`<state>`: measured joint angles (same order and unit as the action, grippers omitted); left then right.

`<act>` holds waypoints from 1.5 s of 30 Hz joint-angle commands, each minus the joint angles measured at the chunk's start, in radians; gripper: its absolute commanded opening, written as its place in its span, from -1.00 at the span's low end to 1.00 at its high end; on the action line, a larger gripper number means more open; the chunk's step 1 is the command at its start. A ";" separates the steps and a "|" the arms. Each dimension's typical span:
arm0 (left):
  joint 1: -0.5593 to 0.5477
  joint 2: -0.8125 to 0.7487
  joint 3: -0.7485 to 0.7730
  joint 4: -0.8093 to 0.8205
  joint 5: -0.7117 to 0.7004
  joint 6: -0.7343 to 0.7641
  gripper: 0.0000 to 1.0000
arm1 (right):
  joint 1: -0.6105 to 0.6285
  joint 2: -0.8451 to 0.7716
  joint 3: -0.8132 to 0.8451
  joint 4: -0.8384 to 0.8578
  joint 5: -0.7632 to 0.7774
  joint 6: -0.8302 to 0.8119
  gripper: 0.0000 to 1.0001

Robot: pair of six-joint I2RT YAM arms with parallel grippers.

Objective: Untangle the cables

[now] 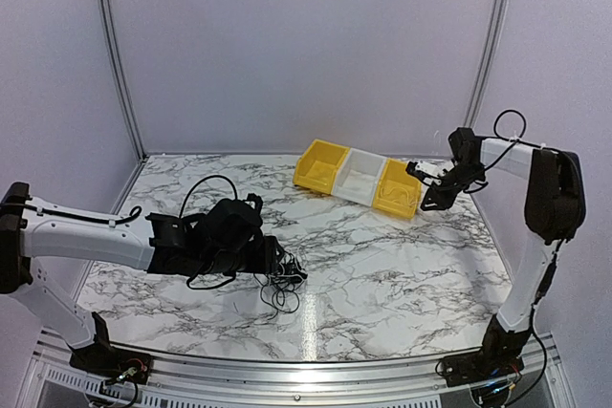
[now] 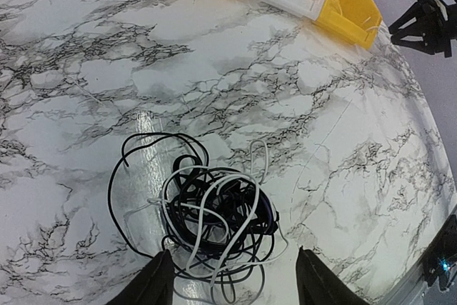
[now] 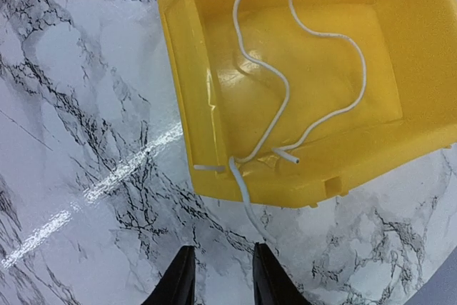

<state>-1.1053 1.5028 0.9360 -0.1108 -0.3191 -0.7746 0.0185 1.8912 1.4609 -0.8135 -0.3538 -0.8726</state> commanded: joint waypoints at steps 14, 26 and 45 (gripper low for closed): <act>-0.005 -0.016 0.013 -0.030 -0.006 -0.004 0.22 | 0.005 0.074 0.035 0.043 0.089 -0.073 -0.44; -0.005 0.005 0.029 -0.030 0.006 0.000 0.22 | 0.012 0.097 0.068 0.067 0.110 -0.119 -0.18; -0.005 0.030 0.035 -0.030 0.011 -0.009 0.22 | 0.026 0.061 0.112 -0.012 0.039 -0.132 -1.00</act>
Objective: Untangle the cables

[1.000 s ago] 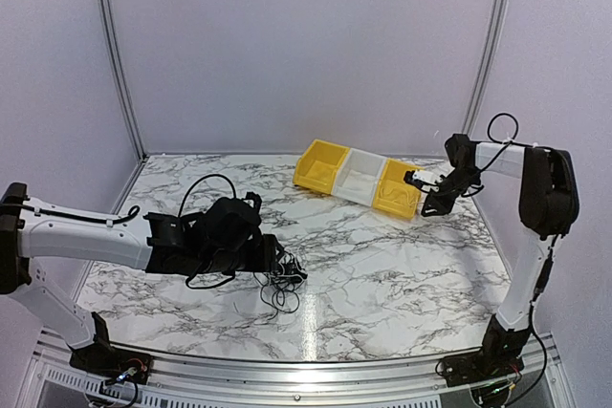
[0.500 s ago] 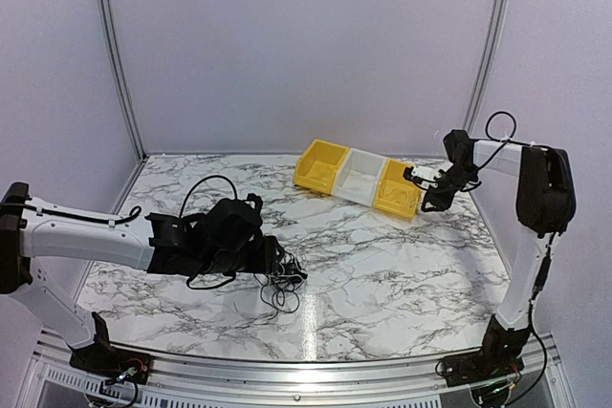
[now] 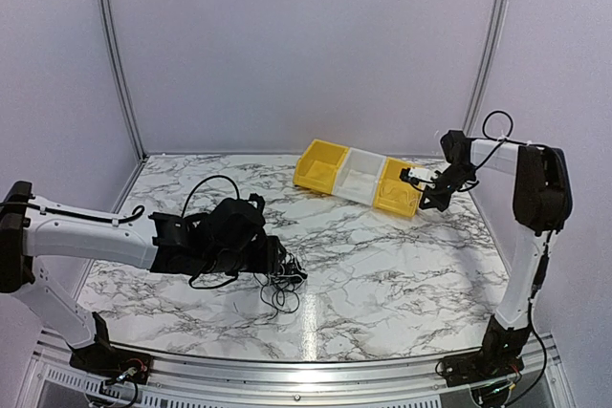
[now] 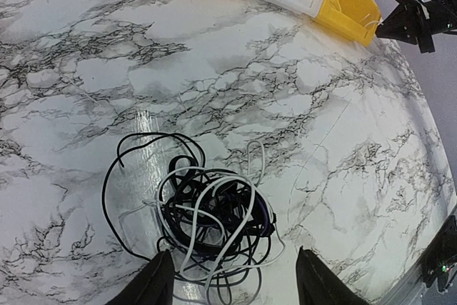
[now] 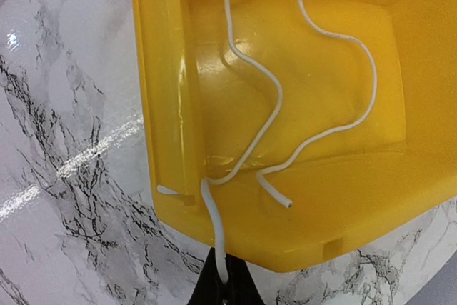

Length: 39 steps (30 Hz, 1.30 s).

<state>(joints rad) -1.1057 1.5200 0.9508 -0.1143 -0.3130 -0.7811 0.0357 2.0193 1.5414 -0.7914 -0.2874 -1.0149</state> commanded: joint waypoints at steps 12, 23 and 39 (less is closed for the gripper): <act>-0.005 0.036 0.048 -0.027 0.022 0.013 0.22 | 0.041 0.032 0.274 -0.048 -0.017 0.193 -1.00; -0.005 0.001 0.040 -0.037 0.010 -0.003 0.22 | 0.074 0.178 0.408 -0.055 0.095 0.237 -0.92; 0.098 0.014 0.041 -0.035 0.034 0.105 0.27 | 0.092 -0.089 0.462 -0.281 0.199 0.234 -0.24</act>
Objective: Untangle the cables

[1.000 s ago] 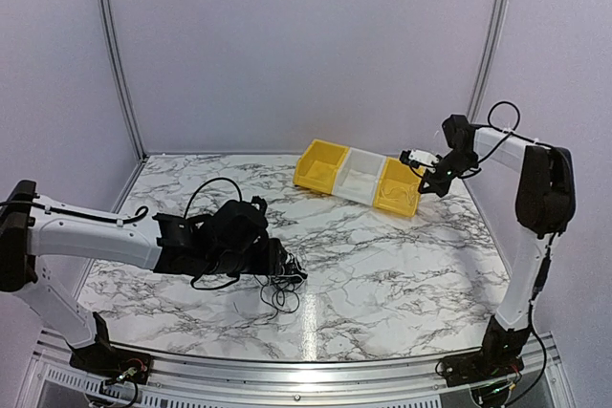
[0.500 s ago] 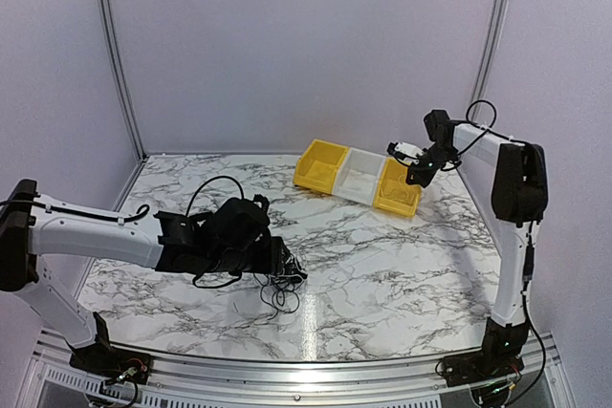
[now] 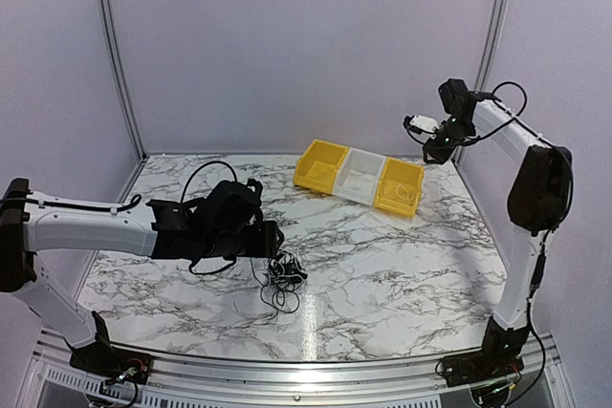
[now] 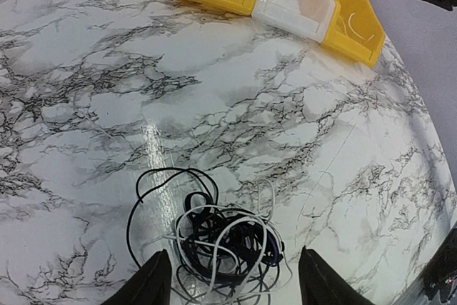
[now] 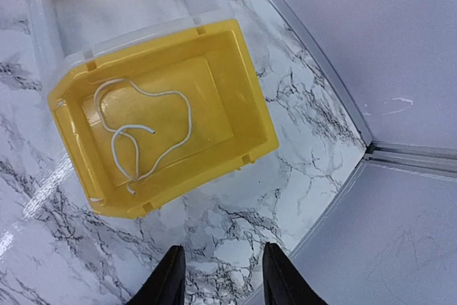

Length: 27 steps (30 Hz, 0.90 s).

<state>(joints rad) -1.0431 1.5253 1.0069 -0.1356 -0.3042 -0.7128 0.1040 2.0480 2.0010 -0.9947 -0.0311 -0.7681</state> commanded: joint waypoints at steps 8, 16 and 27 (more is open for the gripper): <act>0.075 -0.015 -0.032 -0.014 0.155 0.038 0.24 | 0.171 -0.375 -0.338 -0.016 -0.527 -0.046 -0.38; 0.103 -0.108 -0.051 -0.108 0.342 0.102 0.11 | 0.431 -0.449 -0.619 0.218 -0.514 0.015 -0.38; 0.112 0.094 0.092 -0.176 0.333 0.184 -0.08 | 0.476 -0.372 -0.538 0.196 -0.483 0.018 -0.39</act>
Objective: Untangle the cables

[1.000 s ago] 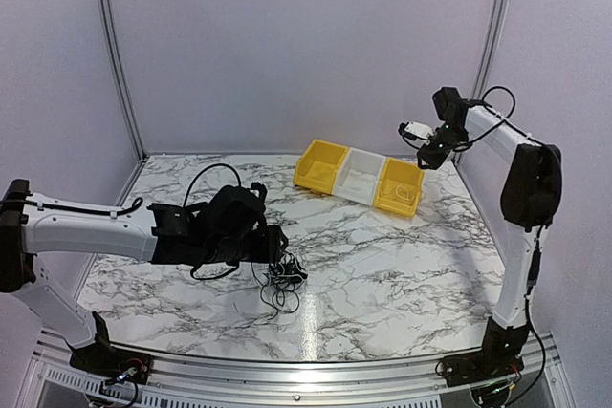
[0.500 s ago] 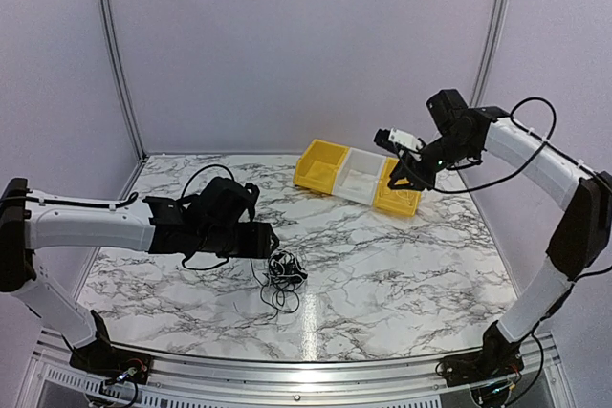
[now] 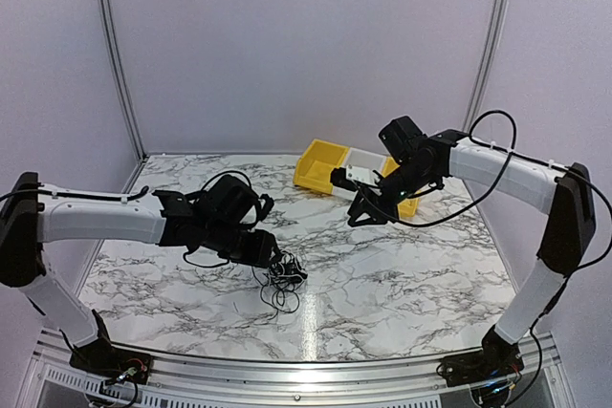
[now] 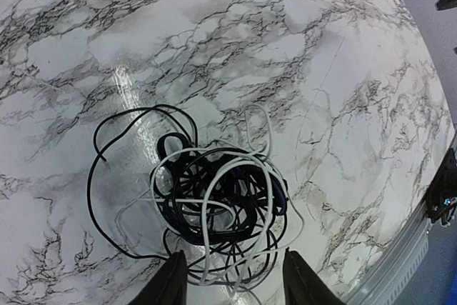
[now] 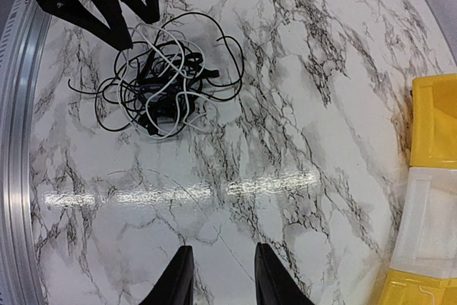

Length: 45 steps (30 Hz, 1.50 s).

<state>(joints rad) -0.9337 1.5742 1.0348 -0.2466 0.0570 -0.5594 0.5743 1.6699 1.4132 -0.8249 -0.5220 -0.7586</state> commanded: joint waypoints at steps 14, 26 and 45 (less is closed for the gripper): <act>0.006 0.031 0.198 -0.111 -0.024 0.148 -0.81 | 0.013 -0.011 0.168 0.084 -0.041 0.068 -0.57; 0.008 -0.157 0.081 -0.084 -0.128 0.112 -0.71 | 0.118 0.171 0.233 0.107 -0.199 0.039 -0.41; 0.039 -0.203 -0.143 0.057 -0.093 -0.161 -0.19 | 0.264 0.380 0.275 0.125 -0.046 -0.128 -0.57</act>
<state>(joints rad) -0.9077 1.4261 0.9192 -0.2447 -0.0345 -0.6716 0.8295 2.0220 1.6455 -0.7151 -0.5964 -0.8688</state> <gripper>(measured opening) 0.407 0.233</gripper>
